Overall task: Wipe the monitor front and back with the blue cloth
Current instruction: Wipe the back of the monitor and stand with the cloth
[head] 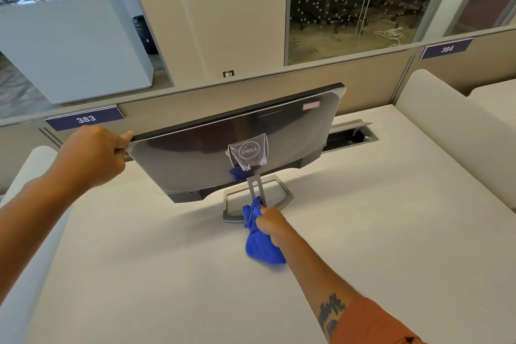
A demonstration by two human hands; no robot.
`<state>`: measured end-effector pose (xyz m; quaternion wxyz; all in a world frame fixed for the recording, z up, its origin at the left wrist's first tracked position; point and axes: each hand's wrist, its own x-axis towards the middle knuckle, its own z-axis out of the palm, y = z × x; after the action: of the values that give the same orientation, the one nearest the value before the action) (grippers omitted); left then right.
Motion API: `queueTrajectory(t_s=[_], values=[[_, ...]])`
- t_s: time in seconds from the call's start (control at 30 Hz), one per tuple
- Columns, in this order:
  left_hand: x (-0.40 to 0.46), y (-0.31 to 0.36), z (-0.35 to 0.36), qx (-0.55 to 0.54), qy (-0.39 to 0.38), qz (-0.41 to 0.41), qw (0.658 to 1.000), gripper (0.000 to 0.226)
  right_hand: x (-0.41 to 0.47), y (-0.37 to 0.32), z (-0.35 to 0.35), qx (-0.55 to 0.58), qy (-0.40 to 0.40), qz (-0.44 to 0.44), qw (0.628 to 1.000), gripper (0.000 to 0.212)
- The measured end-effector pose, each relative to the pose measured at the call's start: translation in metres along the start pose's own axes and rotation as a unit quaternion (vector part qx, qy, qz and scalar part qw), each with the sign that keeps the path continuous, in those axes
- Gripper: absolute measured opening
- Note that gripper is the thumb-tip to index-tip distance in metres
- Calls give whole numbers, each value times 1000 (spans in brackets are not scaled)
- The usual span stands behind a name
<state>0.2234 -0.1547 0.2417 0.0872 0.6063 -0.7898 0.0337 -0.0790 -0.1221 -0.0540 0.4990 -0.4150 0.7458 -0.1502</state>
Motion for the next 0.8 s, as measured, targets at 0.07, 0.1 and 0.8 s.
queueTrajectory(t_s=[0.07, 0.1, 0.8], values=[[0, -1, 1, 0, 3, 1, 1000, 20, -2, -2, 2, -26, 0, 5, 1000, 35], [0, -2, 1, 0, 6, 0, 1000, 20, -3, -3, 3, -47, 2, 4, 999, 37], [1, -2, 2, 3, 10, -20, 1000, 17, -27, -1, -12, -196, -30, 18, 980, 51]])
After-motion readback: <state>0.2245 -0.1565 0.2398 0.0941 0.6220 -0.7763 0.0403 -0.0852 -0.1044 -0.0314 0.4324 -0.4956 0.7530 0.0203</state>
